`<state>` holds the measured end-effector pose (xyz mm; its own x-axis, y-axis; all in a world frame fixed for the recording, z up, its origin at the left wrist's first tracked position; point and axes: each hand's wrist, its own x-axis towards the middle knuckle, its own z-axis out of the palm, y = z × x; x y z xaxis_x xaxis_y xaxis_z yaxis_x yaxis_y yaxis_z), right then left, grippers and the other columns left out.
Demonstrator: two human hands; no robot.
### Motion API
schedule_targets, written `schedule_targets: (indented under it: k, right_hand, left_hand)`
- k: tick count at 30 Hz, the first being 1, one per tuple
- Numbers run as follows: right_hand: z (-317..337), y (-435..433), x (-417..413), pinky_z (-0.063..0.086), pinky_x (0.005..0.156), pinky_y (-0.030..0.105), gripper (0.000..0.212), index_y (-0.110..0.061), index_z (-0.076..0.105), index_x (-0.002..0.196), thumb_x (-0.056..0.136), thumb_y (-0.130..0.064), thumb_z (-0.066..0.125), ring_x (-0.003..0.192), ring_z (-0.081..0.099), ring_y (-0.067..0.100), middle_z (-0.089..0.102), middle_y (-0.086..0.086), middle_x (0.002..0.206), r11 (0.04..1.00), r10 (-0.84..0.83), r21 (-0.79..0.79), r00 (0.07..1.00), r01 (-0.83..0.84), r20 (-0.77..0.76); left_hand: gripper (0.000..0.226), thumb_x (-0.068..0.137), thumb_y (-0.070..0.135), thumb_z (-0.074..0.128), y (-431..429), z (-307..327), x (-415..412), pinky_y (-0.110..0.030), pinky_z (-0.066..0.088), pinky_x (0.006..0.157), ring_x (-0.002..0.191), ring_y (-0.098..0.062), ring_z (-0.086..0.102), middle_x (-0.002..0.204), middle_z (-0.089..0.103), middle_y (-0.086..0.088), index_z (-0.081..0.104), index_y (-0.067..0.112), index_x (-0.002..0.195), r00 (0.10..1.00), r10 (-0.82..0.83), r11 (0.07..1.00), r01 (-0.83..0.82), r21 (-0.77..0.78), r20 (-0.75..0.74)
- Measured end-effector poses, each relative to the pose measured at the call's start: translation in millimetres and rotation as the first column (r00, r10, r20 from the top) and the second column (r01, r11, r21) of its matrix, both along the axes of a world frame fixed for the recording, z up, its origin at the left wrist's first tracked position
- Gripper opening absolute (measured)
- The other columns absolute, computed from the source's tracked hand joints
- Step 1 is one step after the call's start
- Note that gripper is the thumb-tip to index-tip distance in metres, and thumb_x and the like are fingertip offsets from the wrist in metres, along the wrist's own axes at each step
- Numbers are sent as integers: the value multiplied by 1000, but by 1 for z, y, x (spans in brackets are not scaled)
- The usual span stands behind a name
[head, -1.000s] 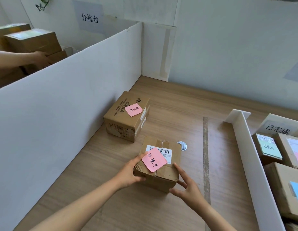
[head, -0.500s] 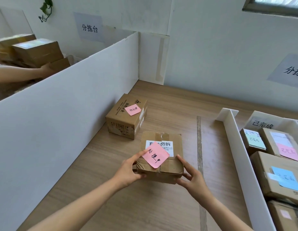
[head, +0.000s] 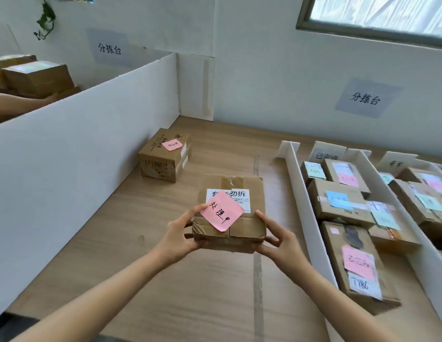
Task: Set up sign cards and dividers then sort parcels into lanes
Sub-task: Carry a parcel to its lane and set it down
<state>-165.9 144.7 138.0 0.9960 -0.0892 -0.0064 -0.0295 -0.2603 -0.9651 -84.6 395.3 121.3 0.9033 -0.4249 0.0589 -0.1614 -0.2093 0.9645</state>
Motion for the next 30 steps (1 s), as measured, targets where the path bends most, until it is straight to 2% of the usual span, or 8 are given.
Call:
schedule_targets:
  k: [6, 10, 15, 18, 20, 22, 26, 30]
  right_hand:
    - [23, -28, -81, 45, 89, 9, 71, -32, 52, 133, 75, 4, 75, 115, 57, -2, 59, -5, 132, 993, -86, -76, 996, 88, 29]
    - [38, -43, -116, 47, 97, 18, 72, -37, 51, 135, 70, -25, 78, 121, 55, 3, 58, -7, 135, 985, -122, -117, 991, 128, 54]
    - [48, -69, -157, 49, 97, 23, 72, -46, 53, 131, 71, -15, 77, 114, 59, 5, 62, -15, 126, 962, -235, -121, 968, 245, 88]
    - [56, -89, -185, 52, 81, 15, 72, -34, 52, 132, 76, 7, 72, 103, 64, -1, 60, -4, 128, 951, -289, -89, 954, 296, 85]
    - [62, -104, -206, 52, 72, 12, 71, -30, 52, 133, 78, 13, 67, 98, 64, -6, 59, -4, 125, 941, -322, -81, 943, 329, 86]
    - [64, -122, -224, 49, 72, 8, 70, -34, 51, 132, 79, 10, 68, 99, 61, -12, 59, -8, 123, 927, -353, -94, 930, 362, 98]
    - [60, -162, -262, 42, 85, 3, 72, -51, 48, 127, 79, -6, 76, 111, 52, -15, 57, -20, 126, 884, -424, -156, 897, 440, 125]
    - [65, -205, -311, 44, 91, 8, 69, -47, 47, 129, 78, -10, 77, 113, 52, -9, 51, -27, 125, 867, -470, -133, 876, 481, 106]
  left_hand:
    - [81, 67, 1, 83, -34, 19, -61, -20, 54, 78, 102, -6, 61, 106, 64, 20, 47, 52, 120, 994, -87, 995, 89, -32, 60]
    - [84, 68, -4, 80, -56, 29, -83, -18, 54, 77, 100, -5, 61, 104, 65, 19, 48, 54, 119, 989, -118, 991, 123, -46, 94]
    - [82, 67, -1, 81, -93, 47, -103, -21, 55, 79, 103, -4, 61, 108, 64, 21, 47, 51, 121, 968, -213, 975, 219, -32, 131]
    - [82, 66, 1, 83, -121, 54, -117, -24, 56, 80, 104, -8, 61, 107, 65, 18, 48, 50, 122, 951, -268, 961, 275, -28, 153]
    - [82, 65, 2, 84, -144, 57, -129, -24, 56, 79, 103, -9, 61, 107, 65, 17, 48, 49, 122, 939, -296, 952, 305, -24, 174]
    - [83, 65, 1, 84, -166, 61, -142, -21, 55, 78, 102, -6, 61, 107, 65, 19, 48, 50, 121, 927, -322, 943, 332, -21, 194]
    - [84, 64, 1, 85, -213, 63, -168, -22, 55, 78, 102, -5, 62, 107, 65, 21, 49, 51, 121, 905, -371, 925, 379, -1, 207]
    - [85, 64, 4, 85, -270, 64, -207, -29, 57, 80, 100, -8, 63, 108, 65, 22, 48, 53, 122, 877, -428, 901, 432, 31, 218]
